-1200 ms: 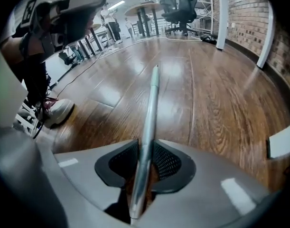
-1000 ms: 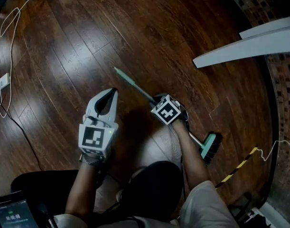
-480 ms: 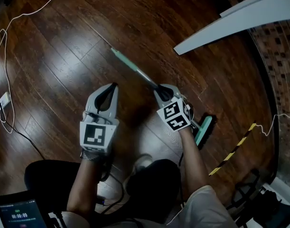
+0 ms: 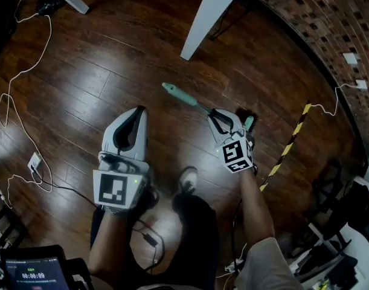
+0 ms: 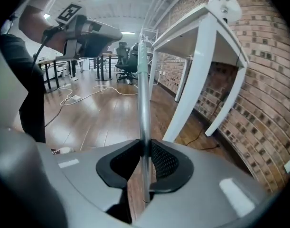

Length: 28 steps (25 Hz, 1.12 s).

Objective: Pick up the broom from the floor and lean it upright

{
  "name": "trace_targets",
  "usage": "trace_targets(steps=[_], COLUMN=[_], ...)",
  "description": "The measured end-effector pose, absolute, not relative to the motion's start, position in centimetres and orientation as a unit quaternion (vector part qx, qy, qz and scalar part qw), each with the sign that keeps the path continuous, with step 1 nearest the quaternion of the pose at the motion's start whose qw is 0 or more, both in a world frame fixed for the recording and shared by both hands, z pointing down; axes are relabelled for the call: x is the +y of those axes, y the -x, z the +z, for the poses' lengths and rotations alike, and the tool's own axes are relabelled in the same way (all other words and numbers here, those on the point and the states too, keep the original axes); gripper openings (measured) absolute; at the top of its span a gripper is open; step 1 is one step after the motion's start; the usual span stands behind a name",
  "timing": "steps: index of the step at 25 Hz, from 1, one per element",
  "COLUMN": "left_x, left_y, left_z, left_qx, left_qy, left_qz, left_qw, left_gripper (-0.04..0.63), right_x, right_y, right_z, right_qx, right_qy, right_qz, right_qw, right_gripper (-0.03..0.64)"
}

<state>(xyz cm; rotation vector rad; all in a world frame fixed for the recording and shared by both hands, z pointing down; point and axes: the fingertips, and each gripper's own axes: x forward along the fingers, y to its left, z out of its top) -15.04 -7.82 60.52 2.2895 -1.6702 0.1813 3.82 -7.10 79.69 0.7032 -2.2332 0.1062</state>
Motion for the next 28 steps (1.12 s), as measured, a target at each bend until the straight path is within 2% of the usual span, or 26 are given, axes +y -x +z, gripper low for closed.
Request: trace_targets(steps=[6,13,19,24,28], left_x=[-8.1,-14.5,-17.5,-19.8,-19.6], left_y=[11.5,7.3,4.5,3.5,4.0], left_z=[51.5,47.2,45.1,44.5,45.9], left_qx=[-0.507,-0.521,-0.531,-0.526,-0.532], left_qy=[-0.840,-0.835,-0.826,-0.836,-0.830], left_qz=[0.108,0.104,0.097,0.082,0.086], left_qw=[0.162,0.142,0.162,0.132,0.144], left_gripper=[0.002,0.002,0.002,0.002,0.002], right_x=[-7.9,-14.4,-16.6,-19.7,-21.8], right_y=[-9.9,-14.1,-13.1,-14.5,-15.3], right_z=[74.0,66.4,65.8,66.1,66.4], right_qx=[-0.862,-0.858,-0.876,-0.873,-0.871], right_qy=[-0.362,-0.419,-0.373,-0.391,-0.404], right_qz=[0.076,0.099,0.129,0.134,0.122], right_qw=[0.347,0.279,0.276,0.259,0.253], right_gripper=[0.086,0.087,0.091,0.091,0.090])
